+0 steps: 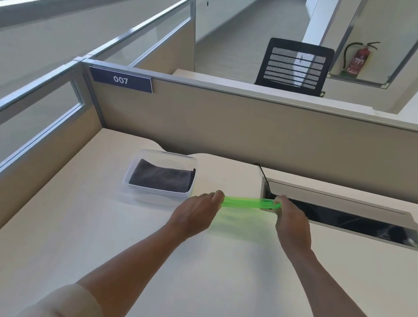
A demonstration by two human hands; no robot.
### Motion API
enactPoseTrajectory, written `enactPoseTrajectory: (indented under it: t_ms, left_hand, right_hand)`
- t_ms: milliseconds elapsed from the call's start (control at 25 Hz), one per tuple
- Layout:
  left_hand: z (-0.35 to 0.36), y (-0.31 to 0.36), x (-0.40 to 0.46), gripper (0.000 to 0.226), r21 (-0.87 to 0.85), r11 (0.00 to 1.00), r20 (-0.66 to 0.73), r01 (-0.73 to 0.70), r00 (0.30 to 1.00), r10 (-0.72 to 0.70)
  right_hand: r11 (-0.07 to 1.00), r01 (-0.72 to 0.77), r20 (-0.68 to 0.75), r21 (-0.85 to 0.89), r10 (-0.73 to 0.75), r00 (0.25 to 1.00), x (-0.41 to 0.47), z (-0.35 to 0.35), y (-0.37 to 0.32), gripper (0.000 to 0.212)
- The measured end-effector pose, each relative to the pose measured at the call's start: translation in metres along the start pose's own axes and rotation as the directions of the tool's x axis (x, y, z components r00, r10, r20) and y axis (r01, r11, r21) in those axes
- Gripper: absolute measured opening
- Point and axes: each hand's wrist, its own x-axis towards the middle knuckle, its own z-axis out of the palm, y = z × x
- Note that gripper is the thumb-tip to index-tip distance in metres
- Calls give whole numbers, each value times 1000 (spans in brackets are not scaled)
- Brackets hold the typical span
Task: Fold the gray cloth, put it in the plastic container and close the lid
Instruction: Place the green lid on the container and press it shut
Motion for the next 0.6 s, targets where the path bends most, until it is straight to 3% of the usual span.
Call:
enactPoseTrajectory:
  t_ms: [160, 320, 440, 600]
  left_hand:
    - [-19, -5, -1, 21, -185, 983, -132, -11, 991, -14]
    - [-37, -14, 4, 38, -403, 910, -254, 100, 943, -216]
    - [-48, -23, 3, 47, -516, 833, -258, 200, 891, -374]
    - [-56, -51, -10, 55, -615, 738, -224, 276, 836, -500]
  right_hand:
    - [998, 49, -155, 41, -42, 987, 5, -26, -14, 18]
    - [990, 76, -179, 122, -53, 982, 4, -43, -37, 24]
    - [983, 40, -161, 180, -11, 987, 6, -39, -55, 27]
    - [973, 2, -191, 232, 44, 981, 20, -17, -85, 12]
